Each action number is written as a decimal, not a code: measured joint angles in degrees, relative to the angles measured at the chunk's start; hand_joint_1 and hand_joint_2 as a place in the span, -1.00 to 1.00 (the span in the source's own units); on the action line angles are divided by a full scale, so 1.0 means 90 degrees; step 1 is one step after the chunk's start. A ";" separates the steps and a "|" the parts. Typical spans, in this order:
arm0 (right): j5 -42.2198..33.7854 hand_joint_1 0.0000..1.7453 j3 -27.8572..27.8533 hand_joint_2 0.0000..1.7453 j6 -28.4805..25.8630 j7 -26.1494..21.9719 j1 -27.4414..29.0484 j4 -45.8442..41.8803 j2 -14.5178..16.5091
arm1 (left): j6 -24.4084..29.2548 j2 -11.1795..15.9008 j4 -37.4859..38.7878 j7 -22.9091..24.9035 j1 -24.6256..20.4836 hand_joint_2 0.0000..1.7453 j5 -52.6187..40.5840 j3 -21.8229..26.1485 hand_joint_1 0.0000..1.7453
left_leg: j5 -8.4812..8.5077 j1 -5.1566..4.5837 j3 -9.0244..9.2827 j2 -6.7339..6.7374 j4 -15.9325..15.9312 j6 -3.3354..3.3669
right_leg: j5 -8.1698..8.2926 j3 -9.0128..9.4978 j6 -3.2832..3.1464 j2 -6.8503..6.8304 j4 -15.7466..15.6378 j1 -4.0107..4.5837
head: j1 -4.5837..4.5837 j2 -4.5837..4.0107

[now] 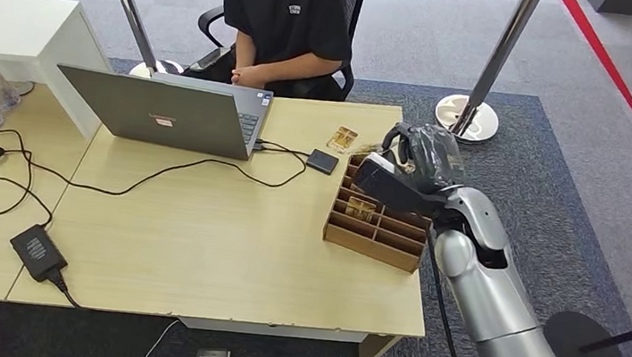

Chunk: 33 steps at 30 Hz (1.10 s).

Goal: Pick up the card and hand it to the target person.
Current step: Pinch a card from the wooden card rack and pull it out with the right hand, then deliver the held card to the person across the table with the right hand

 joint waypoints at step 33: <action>0.0044 0.86 0.0153 1.00 -0.1101 0.0312 -0.0880 0.2263 0.0814 | -0.0005 0.0021 0.0000 -0.0022 -0.0044 -1.00 -0.0092 -0.0017 -1.00 | 0.0002 0.0000 0.0000 -0.0002 0.0001 -0.0001 | 0.0000 0.0000 0.0000 0.0000 0.0001 0.0000 | -0.0001 0.0001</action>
